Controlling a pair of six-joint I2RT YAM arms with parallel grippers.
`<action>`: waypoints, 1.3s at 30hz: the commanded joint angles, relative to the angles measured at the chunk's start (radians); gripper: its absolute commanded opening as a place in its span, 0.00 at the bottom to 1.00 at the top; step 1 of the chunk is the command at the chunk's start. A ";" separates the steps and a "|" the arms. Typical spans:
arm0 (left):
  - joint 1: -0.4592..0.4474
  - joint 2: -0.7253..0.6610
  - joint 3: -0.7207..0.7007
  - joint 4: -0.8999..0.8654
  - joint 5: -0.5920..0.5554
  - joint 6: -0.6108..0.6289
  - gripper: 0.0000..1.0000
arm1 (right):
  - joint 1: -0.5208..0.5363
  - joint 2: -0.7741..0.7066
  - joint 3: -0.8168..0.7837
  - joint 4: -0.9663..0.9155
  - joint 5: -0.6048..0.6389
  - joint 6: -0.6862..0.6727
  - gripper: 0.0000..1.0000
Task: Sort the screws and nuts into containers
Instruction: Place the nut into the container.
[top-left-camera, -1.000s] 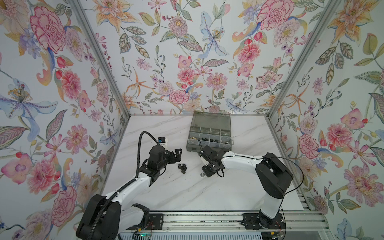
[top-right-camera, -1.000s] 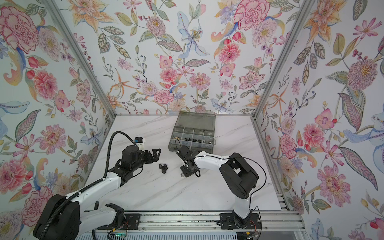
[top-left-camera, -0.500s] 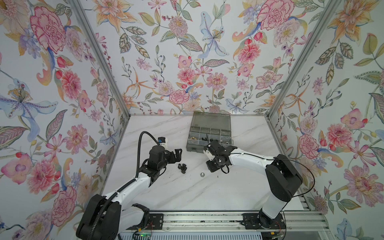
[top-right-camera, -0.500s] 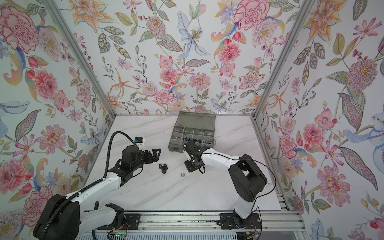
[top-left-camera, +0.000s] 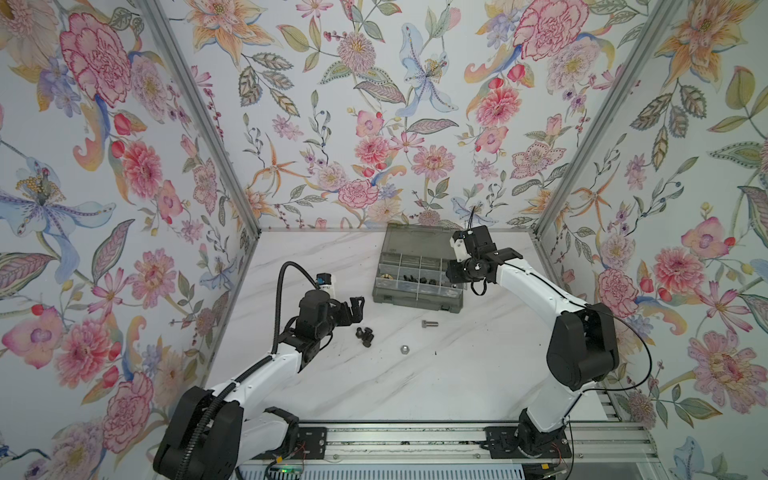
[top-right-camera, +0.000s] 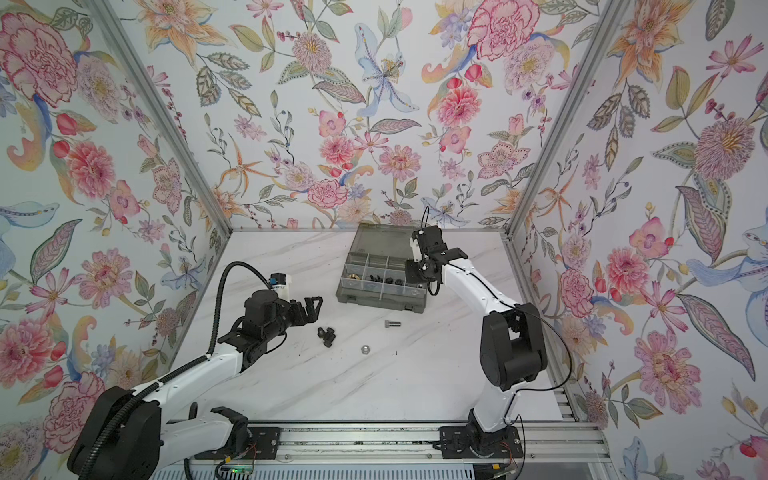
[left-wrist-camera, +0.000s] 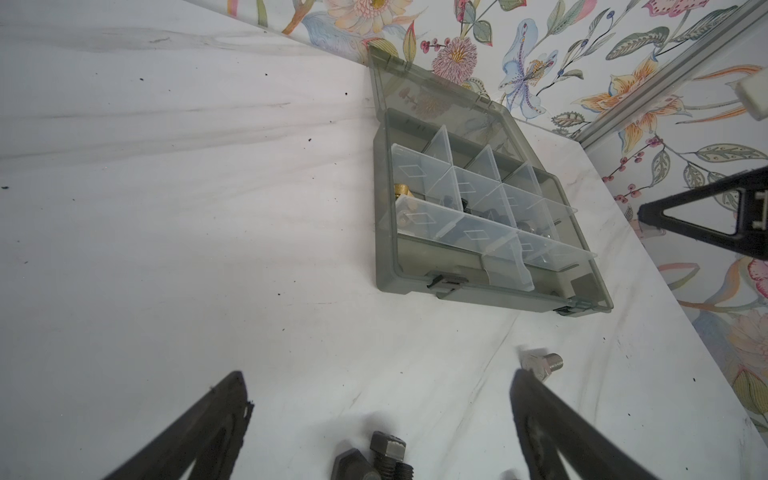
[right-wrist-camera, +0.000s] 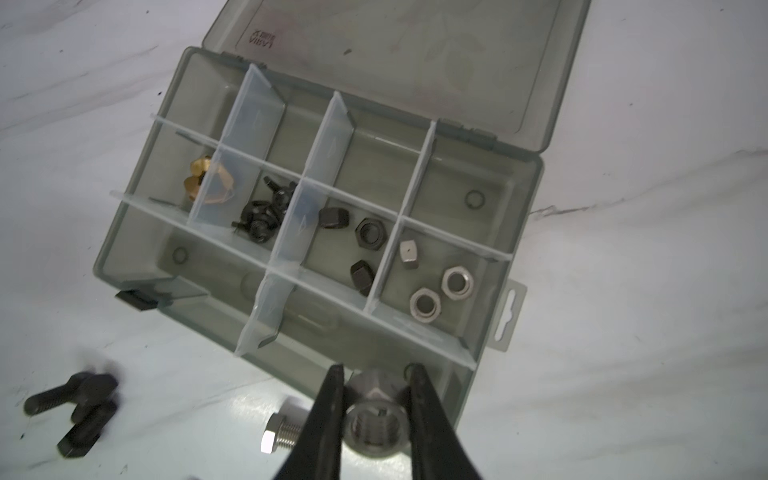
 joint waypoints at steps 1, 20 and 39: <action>0.011 0.000 0.013 0.003 -0.004 -0.004 0.99 | -0.029 0.088 0.069 -0.031 0.035 -0.011 0.03; 0.012 -0.007 0.004 0.001 -0.015 -0.004 0.99 | -0.046 0.248 0.150 -0.032 0.071 -0.022 0.18; 0.011 -0.015 0.001 -0.006 -0.021 -0.004 0.99 | 0.013 0.071 0.092 -0.046 0.017 -0.099 0.53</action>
